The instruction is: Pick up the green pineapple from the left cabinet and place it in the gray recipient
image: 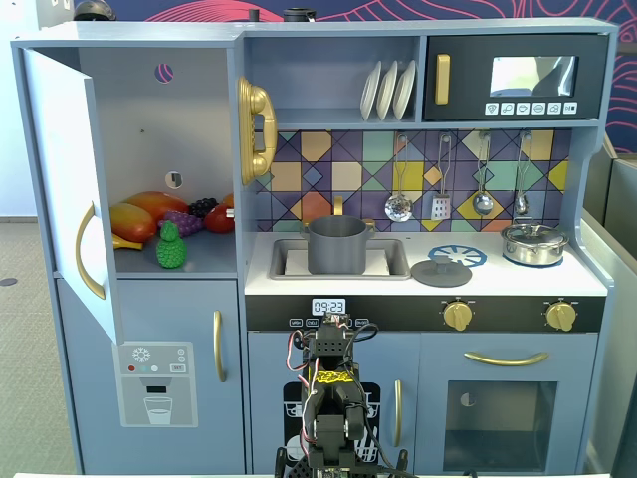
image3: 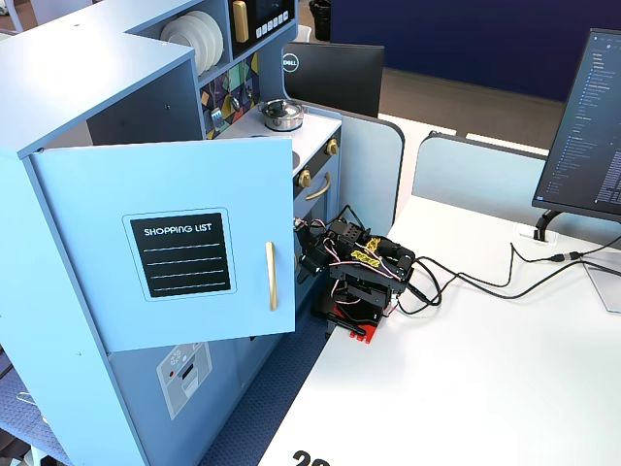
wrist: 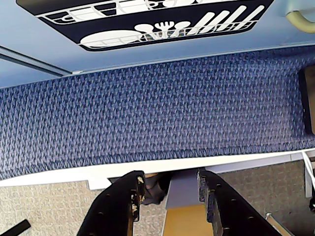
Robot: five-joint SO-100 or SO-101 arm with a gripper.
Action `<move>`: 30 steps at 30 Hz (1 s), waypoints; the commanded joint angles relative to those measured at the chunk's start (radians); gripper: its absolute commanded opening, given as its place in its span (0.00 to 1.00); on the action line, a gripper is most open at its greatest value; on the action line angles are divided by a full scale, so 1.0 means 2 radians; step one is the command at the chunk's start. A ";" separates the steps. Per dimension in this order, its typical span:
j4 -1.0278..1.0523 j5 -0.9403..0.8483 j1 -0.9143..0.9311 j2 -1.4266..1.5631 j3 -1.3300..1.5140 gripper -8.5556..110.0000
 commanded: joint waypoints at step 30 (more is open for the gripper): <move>-0.337 -0.015 -0.391 -0.035 -0.188 0.07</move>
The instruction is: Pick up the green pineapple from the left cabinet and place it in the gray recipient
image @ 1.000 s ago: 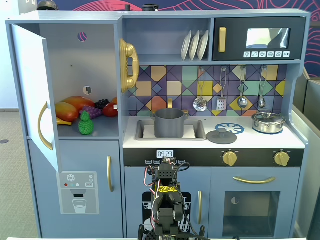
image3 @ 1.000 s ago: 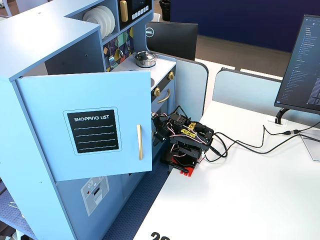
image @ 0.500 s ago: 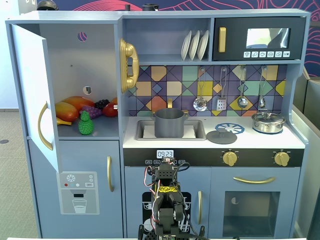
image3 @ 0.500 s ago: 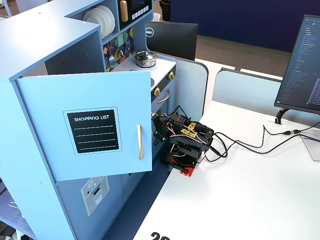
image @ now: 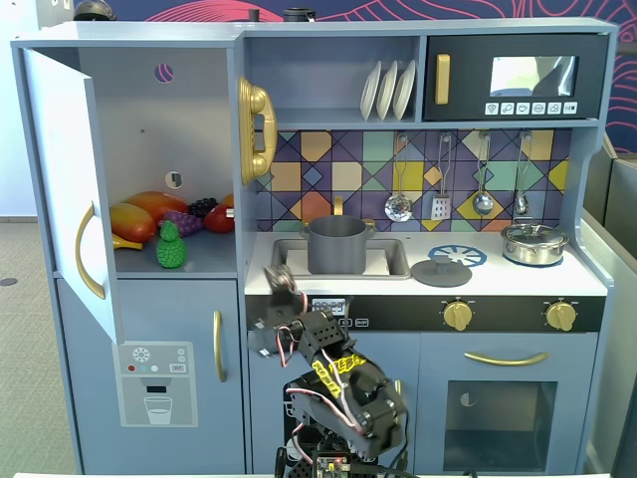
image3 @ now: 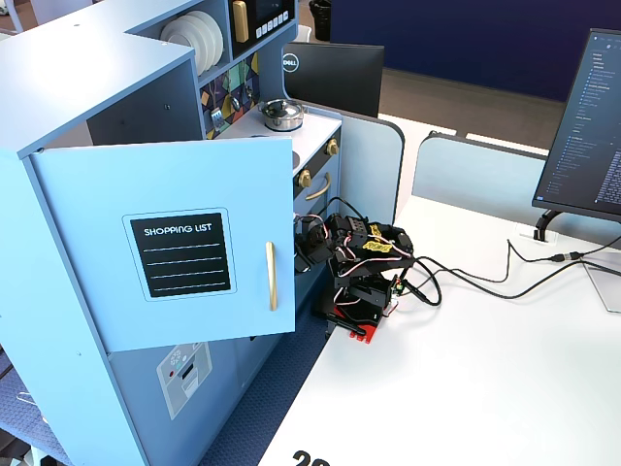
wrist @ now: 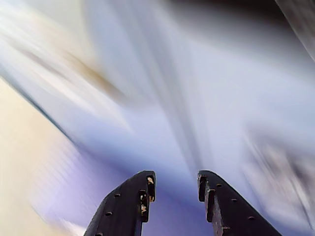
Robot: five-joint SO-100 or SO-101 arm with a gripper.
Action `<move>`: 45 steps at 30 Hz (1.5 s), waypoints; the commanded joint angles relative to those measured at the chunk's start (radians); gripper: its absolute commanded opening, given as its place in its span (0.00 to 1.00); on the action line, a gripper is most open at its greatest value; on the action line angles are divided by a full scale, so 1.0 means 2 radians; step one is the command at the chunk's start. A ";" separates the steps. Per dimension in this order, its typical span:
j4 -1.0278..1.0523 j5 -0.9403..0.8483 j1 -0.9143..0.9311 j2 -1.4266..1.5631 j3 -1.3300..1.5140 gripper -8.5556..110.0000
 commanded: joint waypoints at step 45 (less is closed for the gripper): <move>-0.529 -0.071 -0.021 -0.402 -0.227 0.41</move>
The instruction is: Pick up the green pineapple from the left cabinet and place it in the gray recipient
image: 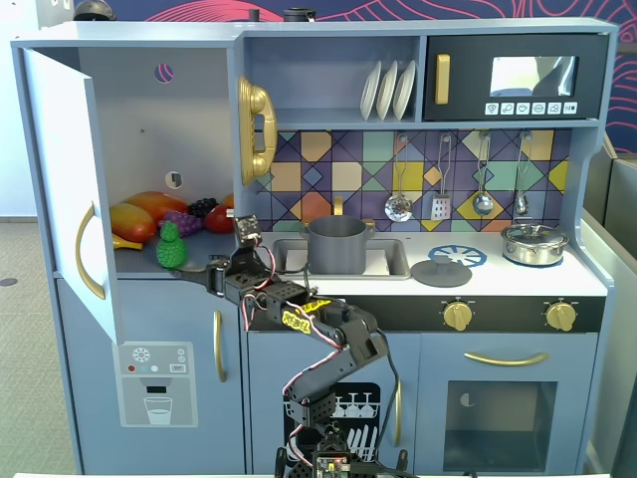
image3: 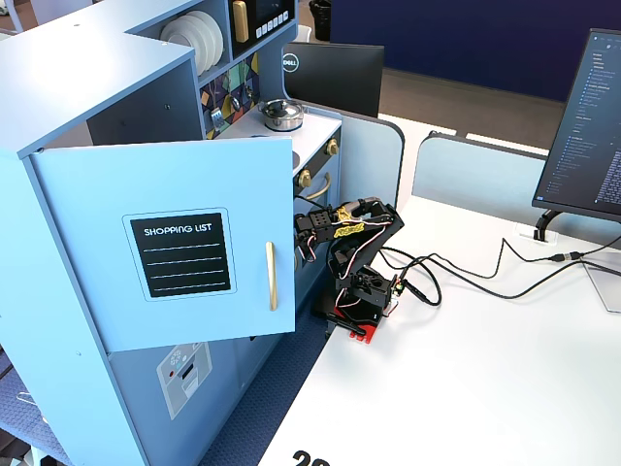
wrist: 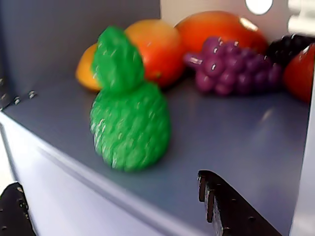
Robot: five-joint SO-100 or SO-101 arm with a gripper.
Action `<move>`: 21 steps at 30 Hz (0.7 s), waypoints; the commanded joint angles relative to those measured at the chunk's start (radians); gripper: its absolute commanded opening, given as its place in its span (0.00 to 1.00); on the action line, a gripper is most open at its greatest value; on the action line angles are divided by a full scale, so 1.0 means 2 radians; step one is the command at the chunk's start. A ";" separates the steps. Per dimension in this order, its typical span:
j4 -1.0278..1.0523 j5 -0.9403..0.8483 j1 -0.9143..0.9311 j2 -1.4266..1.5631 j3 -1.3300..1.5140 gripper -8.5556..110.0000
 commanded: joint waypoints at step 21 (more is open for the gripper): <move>-0.043 -0.057 -0.012 -0.133 -0.148 0.40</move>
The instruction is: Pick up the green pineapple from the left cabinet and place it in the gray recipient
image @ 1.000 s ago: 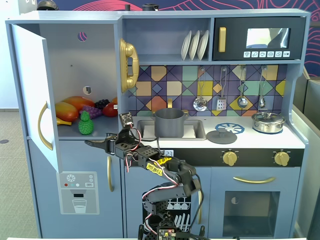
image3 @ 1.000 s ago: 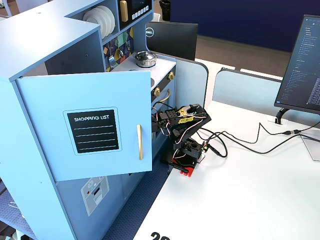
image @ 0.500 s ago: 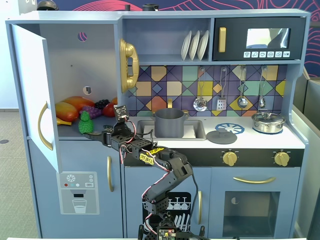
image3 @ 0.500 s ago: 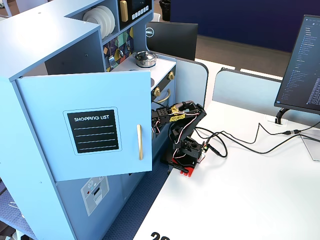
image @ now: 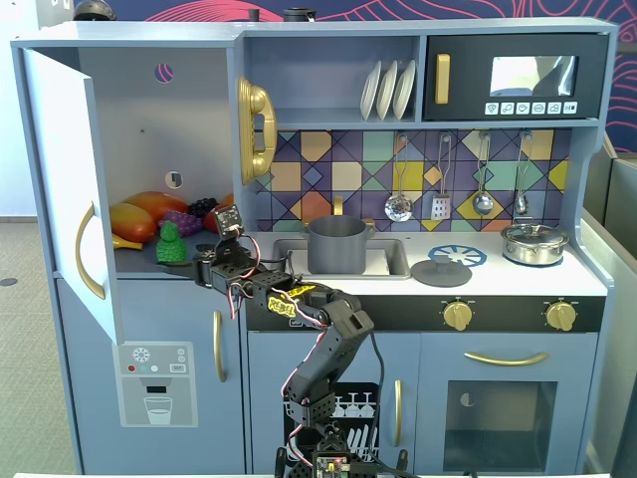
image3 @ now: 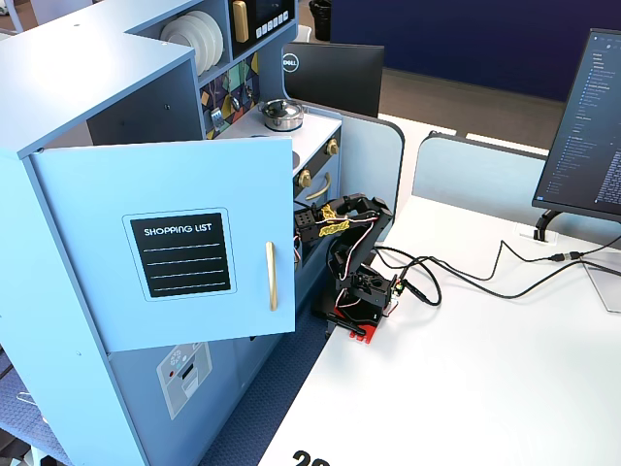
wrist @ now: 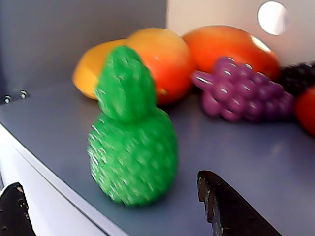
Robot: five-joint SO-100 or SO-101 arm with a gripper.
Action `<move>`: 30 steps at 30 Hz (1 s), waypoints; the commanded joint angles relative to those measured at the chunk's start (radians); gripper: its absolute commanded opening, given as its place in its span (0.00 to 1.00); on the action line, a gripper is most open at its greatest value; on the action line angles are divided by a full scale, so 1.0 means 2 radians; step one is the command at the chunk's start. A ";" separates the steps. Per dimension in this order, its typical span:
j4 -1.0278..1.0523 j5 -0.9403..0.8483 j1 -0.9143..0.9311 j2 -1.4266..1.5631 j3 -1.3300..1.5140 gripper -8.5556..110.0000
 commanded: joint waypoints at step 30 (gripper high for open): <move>-0.042 0.008 -0.003 -0.175 -0.192 0.39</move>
